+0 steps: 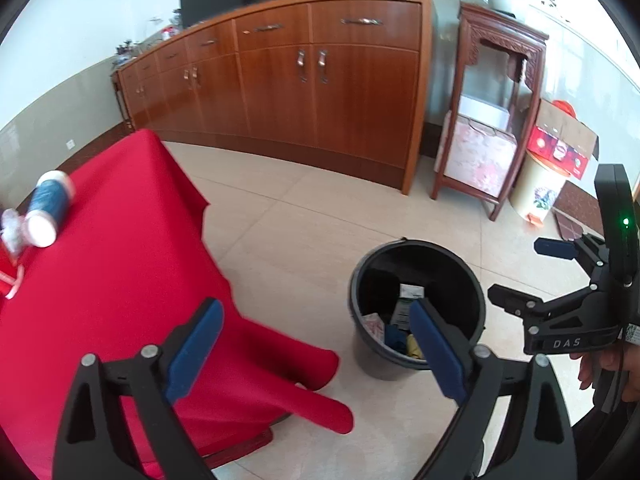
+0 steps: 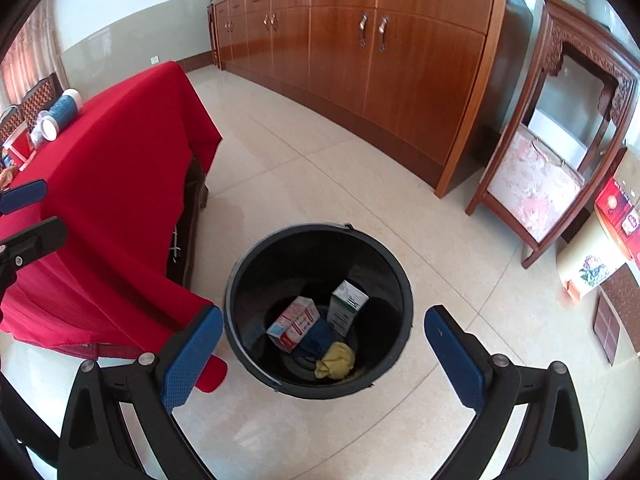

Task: Collect trash
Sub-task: 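Return both tools to the table toward the red bag and paper cup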

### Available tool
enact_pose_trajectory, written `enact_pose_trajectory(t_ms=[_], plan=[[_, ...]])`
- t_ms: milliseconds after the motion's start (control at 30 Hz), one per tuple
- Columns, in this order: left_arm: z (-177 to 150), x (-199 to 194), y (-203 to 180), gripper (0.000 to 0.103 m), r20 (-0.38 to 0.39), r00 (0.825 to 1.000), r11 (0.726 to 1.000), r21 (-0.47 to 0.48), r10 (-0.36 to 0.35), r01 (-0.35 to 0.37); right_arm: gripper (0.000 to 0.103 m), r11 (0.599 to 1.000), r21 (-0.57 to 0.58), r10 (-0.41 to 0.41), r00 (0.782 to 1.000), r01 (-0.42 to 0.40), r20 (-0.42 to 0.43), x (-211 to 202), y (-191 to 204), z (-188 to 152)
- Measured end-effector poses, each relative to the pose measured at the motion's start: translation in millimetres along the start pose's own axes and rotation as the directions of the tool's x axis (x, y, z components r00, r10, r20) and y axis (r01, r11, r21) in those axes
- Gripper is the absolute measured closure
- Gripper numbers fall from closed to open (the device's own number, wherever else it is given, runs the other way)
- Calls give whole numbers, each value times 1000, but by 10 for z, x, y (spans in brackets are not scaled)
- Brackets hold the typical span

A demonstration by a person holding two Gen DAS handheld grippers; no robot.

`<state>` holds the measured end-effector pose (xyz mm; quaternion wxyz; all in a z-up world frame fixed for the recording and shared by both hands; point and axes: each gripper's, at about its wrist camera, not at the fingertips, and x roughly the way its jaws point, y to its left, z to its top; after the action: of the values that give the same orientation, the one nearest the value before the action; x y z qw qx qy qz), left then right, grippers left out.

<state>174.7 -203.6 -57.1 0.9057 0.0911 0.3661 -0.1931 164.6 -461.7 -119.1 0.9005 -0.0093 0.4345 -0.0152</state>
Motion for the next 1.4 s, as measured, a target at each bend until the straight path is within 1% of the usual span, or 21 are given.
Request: enact_pose_trajectory(t_ms=[333,500,633,700,733,867,933,1000,1067,1133,1200,1300,1367,1400], plan=[[-92,-174,498,8,27,997,995,-73,70,-68,1,999,-36,40,997,-38,61,-146,475,145],[-172,-289,759,7,42,994,987,-126,105,-99,1,997,-54,59,996,-56,61,-98,697,198],[-273,-447,1017,7,59,988,977,-168,146,-134,1,994,-67,91,990,-84,106,-153,884,287],[-326,-517,1155,5,67,979,966,-185,195,-180,1,995,-62,85,985,-76,149,-219,973,349],[-357,-548,1243,5,68,974,960,-196,218,-201,1,994,-59,99,983,-91,157,-235,1014,387],[-491,-709,1626,5,69,959,932,-264,274,-247,1,993,-58,113,980,-105,164,-213,1211,493],[-564,-819,1796,5,73,946,918,-275,315,-285,1,988,-71,150,976,-140,161,-203,1362,548],[-630,-910,1929,5,74,931,902,-286,358,-324,1,984,-88,166,970,-152,179,-239,1557,603],[-717,-1020,2117,5,72,914,880,-310,400,-361,1,982,-102,177,966,-160,191,-273,1731,652],[-789,-1095,2274,5,65,902,862,-329,427,-385,1,976,-120,202,955,-179,216,-341,1959,712],[-877,-1161,2467,5,49,887,839,-352,459,-415,1,967,-139,240,946,-213,218,-381,2169,747],[-948,-1183,2708,5,20,879,816,-382,477,-434,1,946,-157,311,930,-283,195,-408,2520,809],[-979,-1170,2856,5,-4,878,807,-394,478,-441,1,938,-189,327,925,-291,193,-435,2777,860],[-991,-1167,2910,5,-10,878,804,-398,478,-442,1,928,-218,345,918,-303,195,-459,2956,897]])
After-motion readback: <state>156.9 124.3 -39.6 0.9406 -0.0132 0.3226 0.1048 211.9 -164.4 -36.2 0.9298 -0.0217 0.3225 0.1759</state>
